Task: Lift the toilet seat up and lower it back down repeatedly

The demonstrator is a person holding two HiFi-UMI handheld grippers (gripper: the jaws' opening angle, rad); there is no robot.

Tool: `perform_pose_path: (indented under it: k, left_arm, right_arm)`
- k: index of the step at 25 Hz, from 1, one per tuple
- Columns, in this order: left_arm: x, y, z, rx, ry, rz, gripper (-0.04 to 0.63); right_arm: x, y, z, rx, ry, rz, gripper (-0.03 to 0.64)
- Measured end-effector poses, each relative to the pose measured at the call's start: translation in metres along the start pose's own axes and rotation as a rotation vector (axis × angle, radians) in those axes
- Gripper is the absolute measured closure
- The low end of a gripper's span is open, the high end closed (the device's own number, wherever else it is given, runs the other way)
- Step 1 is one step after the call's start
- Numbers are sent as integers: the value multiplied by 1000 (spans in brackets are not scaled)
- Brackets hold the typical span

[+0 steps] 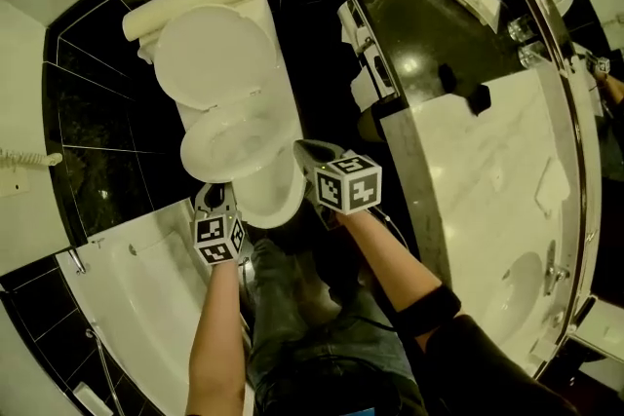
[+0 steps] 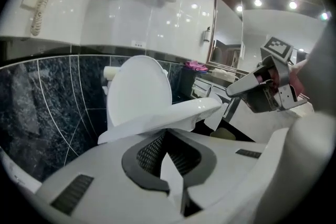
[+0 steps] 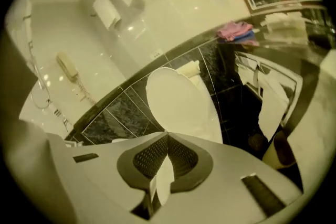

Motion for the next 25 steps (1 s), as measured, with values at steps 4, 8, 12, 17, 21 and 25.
perform_pose_path:
  k: [4,8,12,17,21,25]
  left_arm:
    - [-37,15,12,15,-16,6,607]
    - [-67,28,25,25,-21,20,607]
    - [-95,44,40,41,-32,64,607]
    - [-127,66,61,49,-53,95,606]
    - [-149,81,79,52,-65,100,606]
    - [-170,99,99,51,-76,119,606]
  right_arm:
    - [-31,25,4,29,-30,-198,600]
    - [-53,46,11,61,-68,-358,600]
    - [-73,71,22,79,-108,-482,600]
    - [-89,87,43,111,-149,-616,600]
    - [-101,99,54,147,-161,-756,600]
    - [-112,106,75,180,-148,-886,598]
Point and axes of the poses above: the fingertips, and each gripper's own axes: z forward along the fingers, y to its left, x out of its underside, the point moved 10 cm from there along -z, backward along the fingers, and after that the axes turned 6 degrees about x, right-handed, at the moved point
